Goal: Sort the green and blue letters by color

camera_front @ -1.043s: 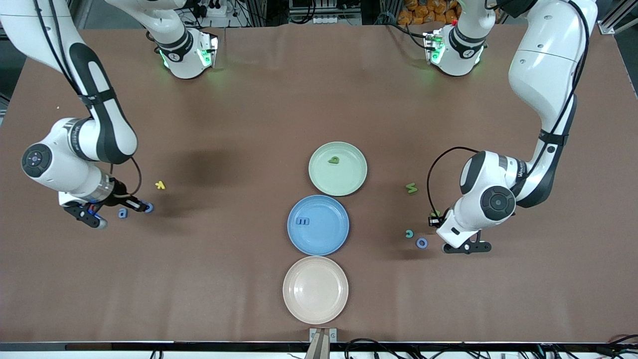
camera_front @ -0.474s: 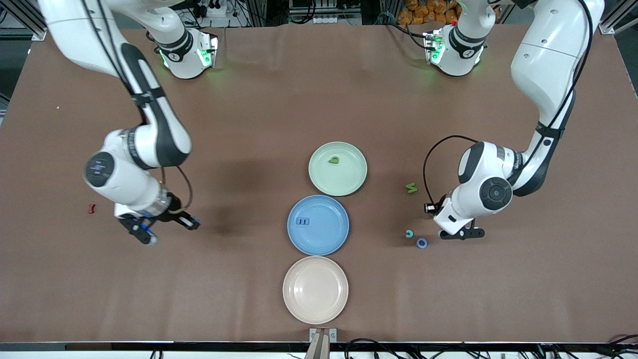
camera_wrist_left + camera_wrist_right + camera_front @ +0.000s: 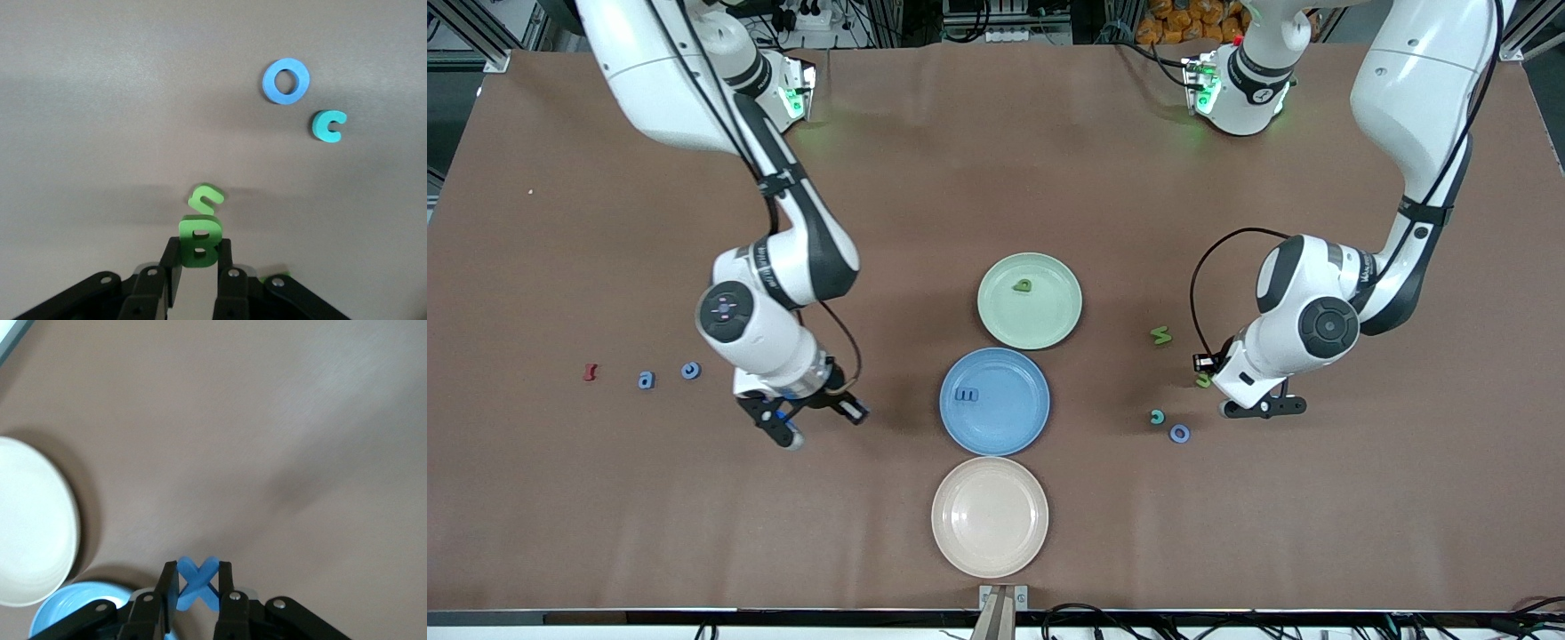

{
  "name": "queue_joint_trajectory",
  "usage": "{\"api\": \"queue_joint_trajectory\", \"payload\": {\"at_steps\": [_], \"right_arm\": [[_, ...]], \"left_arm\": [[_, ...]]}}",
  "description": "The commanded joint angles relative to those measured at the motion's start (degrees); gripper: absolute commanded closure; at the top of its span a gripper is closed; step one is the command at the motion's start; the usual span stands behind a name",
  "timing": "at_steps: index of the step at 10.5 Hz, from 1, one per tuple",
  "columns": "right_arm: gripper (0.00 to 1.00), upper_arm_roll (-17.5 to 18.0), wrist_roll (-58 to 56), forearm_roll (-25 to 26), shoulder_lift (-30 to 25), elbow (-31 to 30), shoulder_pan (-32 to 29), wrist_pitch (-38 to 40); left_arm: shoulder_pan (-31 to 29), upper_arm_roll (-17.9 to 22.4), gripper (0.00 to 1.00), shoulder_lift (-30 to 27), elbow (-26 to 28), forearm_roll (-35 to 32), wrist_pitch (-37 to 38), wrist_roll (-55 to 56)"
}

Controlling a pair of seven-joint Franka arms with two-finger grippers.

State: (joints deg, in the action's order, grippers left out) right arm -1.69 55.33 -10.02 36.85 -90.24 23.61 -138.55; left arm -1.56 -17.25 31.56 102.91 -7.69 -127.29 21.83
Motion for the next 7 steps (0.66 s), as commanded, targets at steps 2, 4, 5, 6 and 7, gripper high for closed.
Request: {"api": "queue_joint_trajectory", "payload": {"at_steps": [2,4,5,6,7], "right_arm": [[0.92,-0.95,6.7,-1.15,4.27,5.77,7.31,-2.58],[0.92,-1.04,10.39,-1.15,7.43,8.57,11.18,-7.59],[0.92,-1.04,10.76,-1.15,8.4,9.02,12.5,-9.35],[0.9,-1.04,10.94,-1.15,9.37,9.2,13.65,-11.02],[0.76,-1.04,11.37,-1.15,9.81,9.2,14.18,-12.0]], "left_arm": [[0.84,-1.99,1.0,-4.4,2.12,1.53,4.68,4.96],[4.52,-2.53,1.0,-4.05,2.12,1.53,4.86,10.58],[6.2,-2.53,1.0,-4.14,2.03,1.53,4.86,13.3],[8.04,-2.62,1.0,-4.05,1.77,1.53,4.86,16.11],[9.97,-2.96,1.0,-3.44,0.81,1.88,4.86,18.23]]}}
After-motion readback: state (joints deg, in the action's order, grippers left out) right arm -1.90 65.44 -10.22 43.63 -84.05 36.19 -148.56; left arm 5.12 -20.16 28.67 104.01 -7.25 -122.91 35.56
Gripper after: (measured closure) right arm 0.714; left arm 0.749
